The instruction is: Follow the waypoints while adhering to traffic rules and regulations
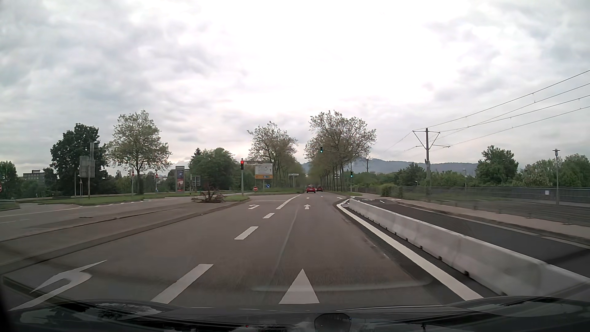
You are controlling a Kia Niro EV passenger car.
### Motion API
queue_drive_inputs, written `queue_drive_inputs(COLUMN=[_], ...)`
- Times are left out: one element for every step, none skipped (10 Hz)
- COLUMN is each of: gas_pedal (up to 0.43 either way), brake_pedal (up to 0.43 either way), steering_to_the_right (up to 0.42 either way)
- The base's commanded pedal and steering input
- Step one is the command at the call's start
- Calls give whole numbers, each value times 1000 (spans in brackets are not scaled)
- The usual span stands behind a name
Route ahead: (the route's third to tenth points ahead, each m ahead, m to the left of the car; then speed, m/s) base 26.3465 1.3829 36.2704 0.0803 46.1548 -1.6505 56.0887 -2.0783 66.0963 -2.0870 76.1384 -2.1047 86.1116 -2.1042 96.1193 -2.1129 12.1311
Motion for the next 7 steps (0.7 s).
queue_drive_inputs(gas_pedal=[79,79,79,79,79,79,79], brake_pedal=[0,0,0,0,0,0,0], steering_to_the_right=[0,2,4,7,7,7,10])
